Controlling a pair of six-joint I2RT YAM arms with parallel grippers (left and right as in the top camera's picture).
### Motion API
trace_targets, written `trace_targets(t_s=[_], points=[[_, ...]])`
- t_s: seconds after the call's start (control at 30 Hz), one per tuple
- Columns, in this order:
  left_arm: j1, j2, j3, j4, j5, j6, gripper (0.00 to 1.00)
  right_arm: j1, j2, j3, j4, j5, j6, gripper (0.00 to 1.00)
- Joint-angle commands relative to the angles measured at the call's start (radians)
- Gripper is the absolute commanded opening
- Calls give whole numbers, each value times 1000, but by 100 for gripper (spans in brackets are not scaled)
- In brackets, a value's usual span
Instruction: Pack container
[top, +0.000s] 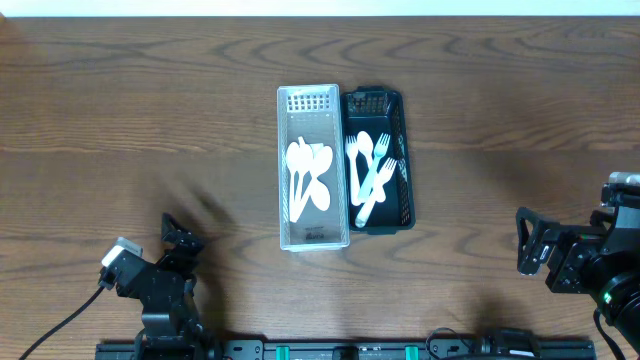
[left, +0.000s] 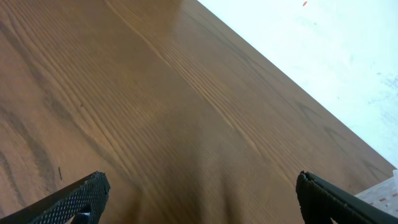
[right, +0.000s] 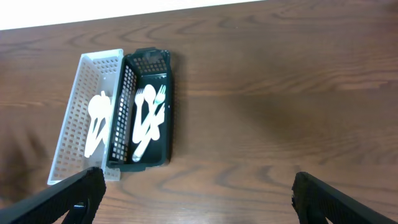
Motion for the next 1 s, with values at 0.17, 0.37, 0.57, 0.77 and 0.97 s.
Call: trace_targets(t_s=[0.17,0.37,0.57,0.77,0.97], points=[[5,-6,-22,-2,-10,-4,98,11,1,2,-2,-4,8,99],[5,-6,-22,-2,-10,-4,98,11,1,2,-4,-3,8,99],[5,-6,-22,-2,-10,-4,98,11,-19,-25,20,82,-92,99],[5,-6,-22,-2,-10,-4,98,11,-164,-280,269,60,-123,99],[5,-6,-22,-2,-10,-4,98,11,-318,-614,502,15,-122,99]])
